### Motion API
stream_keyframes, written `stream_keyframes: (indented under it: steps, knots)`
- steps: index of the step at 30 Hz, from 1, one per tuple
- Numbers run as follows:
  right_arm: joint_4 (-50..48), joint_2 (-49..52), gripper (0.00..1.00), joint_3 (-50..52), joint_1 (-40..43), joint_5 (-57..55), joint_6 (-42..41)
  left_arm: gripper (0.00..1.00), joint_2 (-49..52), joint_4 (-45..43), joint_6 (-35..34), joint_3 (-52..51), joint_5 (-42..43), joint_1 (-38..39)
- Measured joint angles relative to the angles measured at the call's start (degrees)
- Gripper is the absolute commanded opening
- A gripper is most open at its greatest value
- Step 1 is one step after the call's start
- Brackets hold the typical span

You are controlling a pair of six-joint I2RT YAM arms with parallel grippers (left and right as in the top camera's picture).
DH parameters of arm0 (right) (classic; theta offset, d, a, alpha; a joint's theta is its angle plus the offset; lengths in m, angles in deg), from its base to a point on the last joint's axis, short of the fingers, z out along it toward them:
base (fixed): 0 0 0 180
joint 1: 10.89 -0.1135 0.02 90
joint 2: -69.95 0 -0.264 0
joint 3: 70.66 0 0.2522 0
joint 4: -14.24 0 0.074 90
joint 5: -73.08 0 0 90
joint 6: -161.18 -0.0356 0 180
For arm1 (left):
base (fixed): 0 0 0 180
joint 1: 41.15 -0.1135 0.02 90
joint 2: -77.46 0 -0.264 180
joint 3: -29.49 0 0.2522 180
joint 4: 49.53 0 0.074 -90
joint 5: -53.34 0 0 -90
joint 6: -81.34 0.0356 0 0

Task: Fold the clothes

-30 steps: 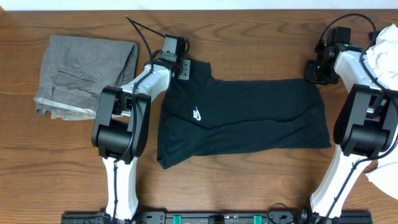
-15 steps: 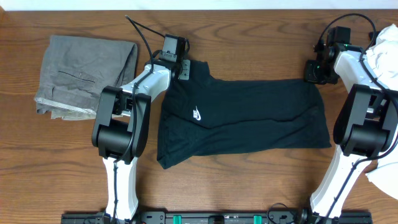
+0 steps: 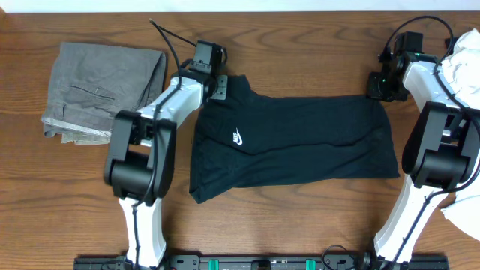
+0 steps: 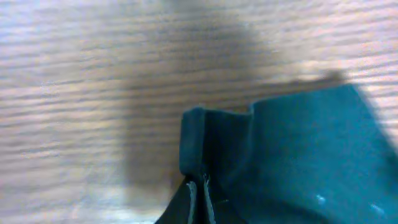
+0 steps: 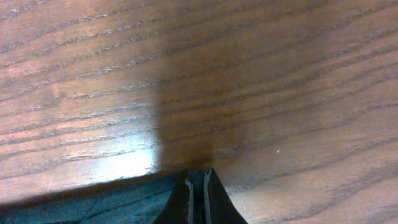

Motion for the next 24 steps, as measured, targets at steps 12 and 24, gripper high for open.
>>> stream_keyframes:
  steps: [12, 24]
  knots:
    - [1.9, -0.7, 0.01, 0.1, 0.0, 1.7, 1.3, 0.06, -13.2, 12.0, 0.0, -0.1, 0.3, 0.2]
    - [12.6, -10.4, 0.01, 0.4, 0.0, 6.8, 4.6, 0.06, -15.3, 23.5, -0.4, -0.2, 0.4, 0.2]
